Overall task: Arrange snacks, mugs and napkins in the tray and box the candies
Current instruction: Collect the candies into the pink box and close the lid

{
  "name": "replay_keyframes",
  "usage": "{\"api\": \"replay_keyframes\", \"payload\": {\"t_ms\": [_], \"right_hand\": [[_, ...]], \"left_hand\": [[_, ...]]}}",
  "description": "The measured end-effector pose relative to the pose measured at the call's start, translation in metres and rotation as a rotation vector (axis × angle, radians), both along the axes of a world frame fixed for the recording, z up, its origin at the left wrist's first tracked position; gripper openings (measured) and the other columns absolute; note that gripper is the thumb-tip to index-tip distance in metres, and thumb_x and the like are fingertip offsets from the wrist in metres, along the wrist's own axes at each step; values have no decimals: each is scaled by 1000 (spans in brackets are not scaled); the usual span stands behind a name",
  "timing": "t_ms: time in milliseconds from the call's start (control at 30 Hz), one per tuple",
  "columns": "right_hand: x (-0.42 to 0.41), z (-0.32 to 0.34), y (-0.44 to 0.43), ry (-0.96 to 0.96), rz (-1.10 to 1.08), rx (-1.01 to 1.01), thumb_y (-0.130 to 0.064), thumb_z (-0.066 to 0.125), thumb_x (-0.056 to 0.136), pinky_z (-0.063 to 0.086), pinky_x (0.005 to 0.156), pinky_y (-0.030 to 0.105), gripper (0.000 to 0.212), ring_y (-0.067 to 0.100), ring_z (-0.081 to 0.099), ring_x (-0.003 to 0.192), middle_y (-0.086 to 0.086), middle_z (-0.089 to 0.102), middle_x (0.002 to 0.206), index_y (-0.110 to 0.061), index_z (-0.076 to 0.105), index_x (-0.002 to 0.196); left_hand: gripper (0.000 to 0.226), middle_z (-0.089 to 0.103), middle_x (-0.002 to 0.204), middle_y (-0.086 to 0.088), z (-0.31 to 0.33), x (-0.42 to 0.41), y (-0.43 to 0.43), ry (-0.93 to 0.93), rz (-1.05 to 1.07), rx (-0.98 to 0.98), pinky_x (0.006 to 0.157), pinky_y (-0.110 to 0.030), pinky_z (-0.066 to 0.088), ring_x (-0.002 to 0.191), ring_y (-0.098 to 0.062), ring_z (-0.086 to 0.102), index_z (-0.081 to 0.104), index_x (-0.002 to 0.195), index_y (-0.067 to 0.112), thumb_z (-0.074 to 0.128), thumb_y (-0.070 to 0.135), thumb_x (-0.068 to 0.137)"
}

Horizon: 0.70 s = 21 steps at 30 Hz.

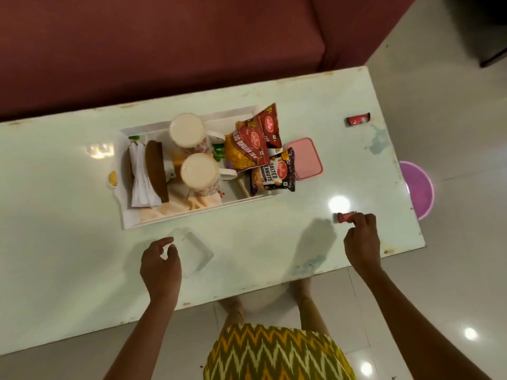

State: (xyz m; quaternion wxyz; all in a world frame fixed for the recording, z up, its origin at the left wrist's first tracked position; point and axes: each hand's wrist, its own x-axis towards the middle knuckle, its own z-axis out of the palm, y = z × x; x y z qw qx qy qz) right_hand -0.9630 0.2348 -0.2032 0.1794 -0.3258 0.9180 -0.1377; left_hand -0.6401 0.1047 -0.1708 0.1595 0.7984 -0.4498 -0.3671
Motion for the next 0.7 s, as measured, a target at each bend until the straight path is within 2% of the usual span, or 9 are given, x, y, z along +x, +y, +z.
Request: {"api": "replay_keyframes", "payload": {"t_ms": [100,167,233,333,500,600,700], "right_hand": [[-28,-9,6,23,123,150,6,48,87,45,58,38,31,36,53,67,22,44,115,0,48,117],[-41,-15,4,20,211,206,-1,55,87,51,63,43,41,39,60,78,20,43,124,-5,46,127],[-51,-20,3,-6,282,214,-6,57,88,53,68,41,42,37,63,87,16,45,129,-10,46,128],[-56,-25,1,-138,276,215,-11,47,93,48,67,32,26,31,64,91,9,54,113,-12,48,119],[-61,-31,-1,-67,487,341,-8,50,90,50,68,35,30,31,63,86,12,54,111,-8,46,120],[-67,-32,-5,-162,452,342,-18,50,91,50,74,36,30,32,62,93,12,56,110,-6,48,119],[-79,-27,-17,-274,370,258,-23,56,85,45,68,31,25,32,61,86,12,58,99,-5,55,102]], "left_hand": [[24,62,110,-16,-3,-26,7,-27,10,-5,93,-38,41,101,-33,56,65,103,7,46,6,87],[26,62,112,-15,-3,-45,12,-36,29,1,91,-33,40,103,-31,56,65,103,7,44,5,87],[27,63,113,-15,-4,-66,18,-59,48,6,89,-30,39,105,-30,57,65,103,6,44,4,87],[26,65,111,-15,-7,-94,30,-76,60,-11,93,-35,40,103,-31,58,66,101,5,44,3,87],[27,67,110,-12,-12,-136,44,-33,153,26,96,-39,45,102,-28,59,67,97,8,43,1,84],[27,67,112,-9,-11,-152,48,-11,169,70,97,-35,42,105,-26,59,67,96,10,43,4,86],[25,67,113,-8,-9,-165,48,10,152,125,98,-34,41,107,-25,58,67,96,12,44,6,87]]}}
